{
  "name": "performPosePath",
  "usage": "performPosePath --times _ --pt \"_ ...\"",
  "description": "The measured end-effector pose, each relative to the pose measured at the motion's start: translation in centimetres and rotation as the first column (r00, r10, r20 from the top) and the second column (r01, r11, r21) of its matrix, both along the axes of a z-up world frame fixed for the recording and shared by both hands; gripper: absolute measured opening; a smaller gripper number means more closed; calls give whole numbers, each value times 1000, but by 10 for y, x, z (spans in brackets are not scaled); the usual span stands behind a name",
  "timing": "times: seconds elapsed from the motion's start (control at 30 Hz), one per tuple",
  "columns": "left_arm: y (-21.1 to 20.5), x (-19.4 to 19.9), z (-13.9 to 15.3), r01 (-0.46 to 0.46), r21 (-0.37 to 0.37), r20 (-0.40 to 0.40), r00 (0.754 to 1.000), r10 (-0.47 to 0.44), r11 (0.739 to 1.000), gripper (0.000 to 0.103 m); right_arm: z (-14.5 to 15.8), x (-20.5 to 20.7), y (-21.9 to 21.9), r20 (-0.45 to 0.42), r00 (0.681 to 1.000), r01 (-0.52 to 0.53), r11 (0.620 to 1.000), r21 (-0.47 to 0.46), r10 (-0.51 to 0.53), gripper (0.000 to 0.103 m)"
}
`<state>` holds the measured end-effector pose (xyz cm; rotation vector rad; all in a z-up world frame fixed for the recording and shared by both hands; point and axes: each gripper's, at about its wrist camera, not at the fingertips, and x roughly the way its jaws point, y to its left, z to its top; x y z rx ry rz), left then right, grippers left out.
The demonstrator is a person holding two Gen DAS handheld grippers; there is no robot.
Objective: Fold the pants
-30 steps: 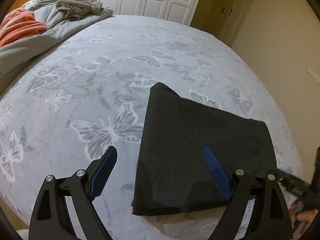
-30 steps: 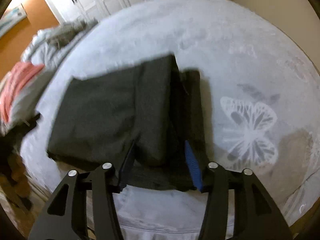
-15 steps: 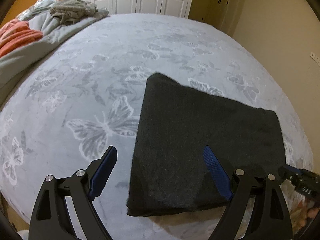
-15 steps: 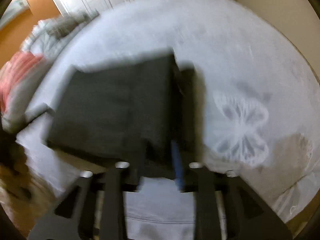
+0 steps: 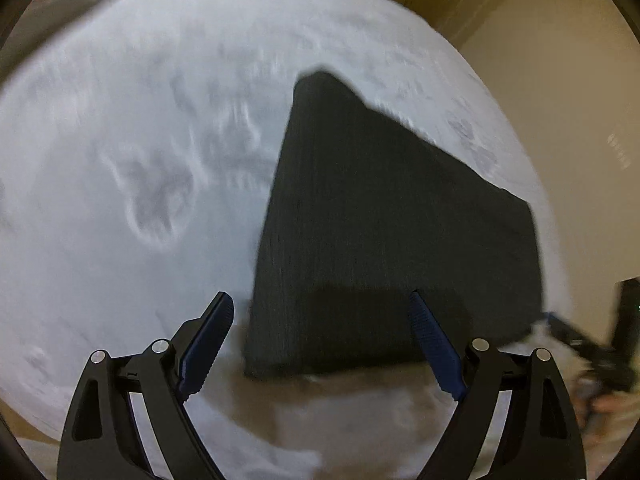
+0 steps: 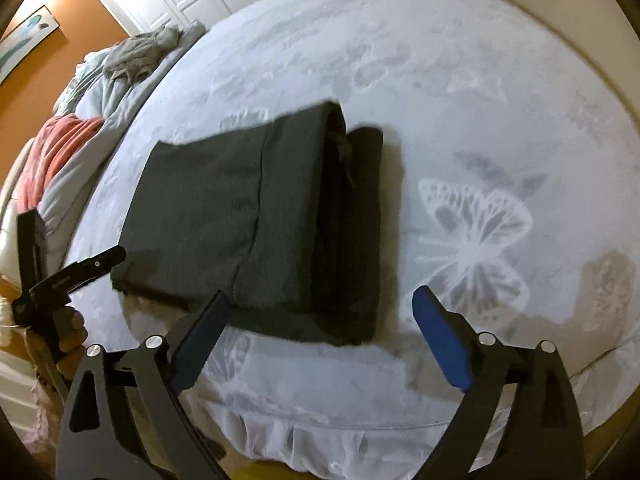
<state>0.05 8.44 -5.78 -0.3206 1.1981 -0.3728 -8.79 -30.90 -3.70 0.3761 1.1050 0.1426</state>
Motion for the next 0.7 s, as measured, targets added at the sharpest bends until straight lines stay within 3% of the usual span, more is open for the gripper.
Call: performPosePath --times 0.07,0.2,0.47,0.5,0.53,0.57,0.63,0.7 --pt "7 2 -13 5 -73 -79 997 -11 997 86 -11 -4 -7 -40 999 -12 996 91 15 91" --pt "8 9 -15 -2 -126 -91 996 -10 992 91 -28 4 -10 -79 997 -3 967 255 24 92" --pt "-25 39 -20 -7 -203 -79 997 -9 979 91 -37 40 -1 -85 996 53 942 332 -26 93" --pt "-28 42 -19 -3 -199 -70 998 -11 980 91 -37 42 0 -82 996 54 945 323 -29 84" --pt "-29 42 -18 2 -191 -55 998 -12 982 79 -35 43 4 -71 997 50 955 293 -30 57" --pt "-31 43 -16 10 -158 -26 1000 -15 987 52 -32 44 7 -50 998 36 968 247 -25 43" --pt "-28 46 -10 15 -98 1 1000 -15 995 23 -26 43 7 -29 999 43 966 254 -37 31" --pt "-17 42 4 14 -162 12 1000 -12 987 16 -6 36 12 45 999 0 973 231 -10 30"
